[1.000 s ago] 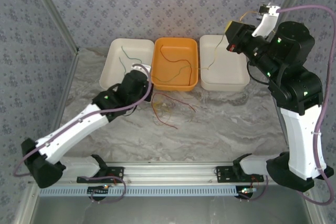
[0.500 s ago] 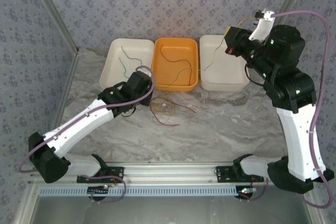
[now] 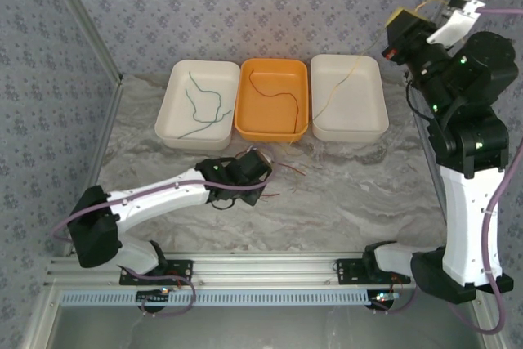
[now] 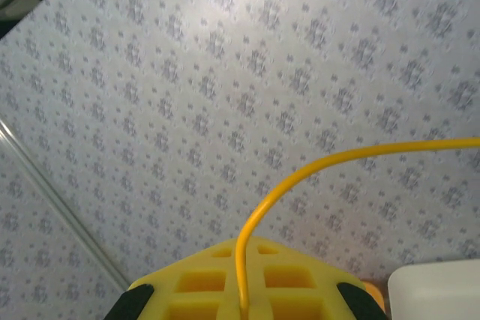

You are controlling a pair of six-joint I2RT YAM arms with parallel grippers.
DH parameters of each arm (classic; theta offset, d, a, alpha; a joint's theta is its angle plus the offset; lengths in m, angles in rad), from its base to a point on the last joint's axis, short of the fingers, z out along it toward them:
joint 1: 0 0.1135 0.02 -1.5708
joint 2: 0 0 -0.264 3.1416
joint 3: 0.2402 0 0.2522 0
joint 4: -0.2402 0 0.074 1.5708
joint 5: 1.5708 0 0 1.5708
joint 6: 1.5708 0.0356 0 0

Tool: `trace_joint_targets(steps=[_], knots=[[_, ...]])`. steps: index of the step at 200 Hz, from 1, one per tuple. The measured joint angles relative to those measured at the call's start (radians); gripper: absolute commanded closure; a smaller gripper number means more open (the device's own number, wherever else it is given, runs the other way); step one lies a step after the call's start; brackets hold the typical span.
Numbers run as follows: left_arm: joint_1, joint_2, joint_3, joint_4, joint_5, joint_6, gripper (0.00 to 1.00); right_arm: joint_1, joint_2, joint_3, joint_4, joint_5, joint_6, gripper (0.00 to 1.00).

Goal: Untangle the cables

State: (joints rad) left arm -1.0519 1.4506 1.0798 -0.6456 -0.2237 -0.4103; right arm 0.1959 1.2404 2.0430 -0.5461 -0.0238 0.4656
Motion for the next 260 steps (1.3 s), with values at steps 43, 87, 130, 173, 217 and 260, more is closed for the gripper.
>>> trace_joint_targets(steps=[43,87,130,173,217,260], knots=[[-0.074,0.04,0.023,0.036,0.008,-0.019,1.0,-0.087,0.009,0.023,0.024,-0.018,0.023,1.0],[-0.08,0.127,0.203,0.067,0.045,-0.026,1.0,-0.127,0.062,-0.018,0.096,-0.05,0.043,1.0],[-0.019,0.427,0.697,0.205,0.131,-0.009,1.0,-0.14,0.172,-0.135,0.244,-0.072,0.03,1.0],[0.117,0.737,1.048,0.295,0.222,-0.031,1.0,-0.202,0.352,-0.168,0.395,-0.07,0.02,1.0],[0.209,1.191,1.604,0.26,0.318,-0.087,1.0,-0.241,0.559,-0.117,0.491,-0.074,0.02,1.0],[0.252,1.43,1.836,0.236,0.415,-0.196,0.85,-0.243,0.808,0.035,0.494,-0.098,0.017,1.0]])
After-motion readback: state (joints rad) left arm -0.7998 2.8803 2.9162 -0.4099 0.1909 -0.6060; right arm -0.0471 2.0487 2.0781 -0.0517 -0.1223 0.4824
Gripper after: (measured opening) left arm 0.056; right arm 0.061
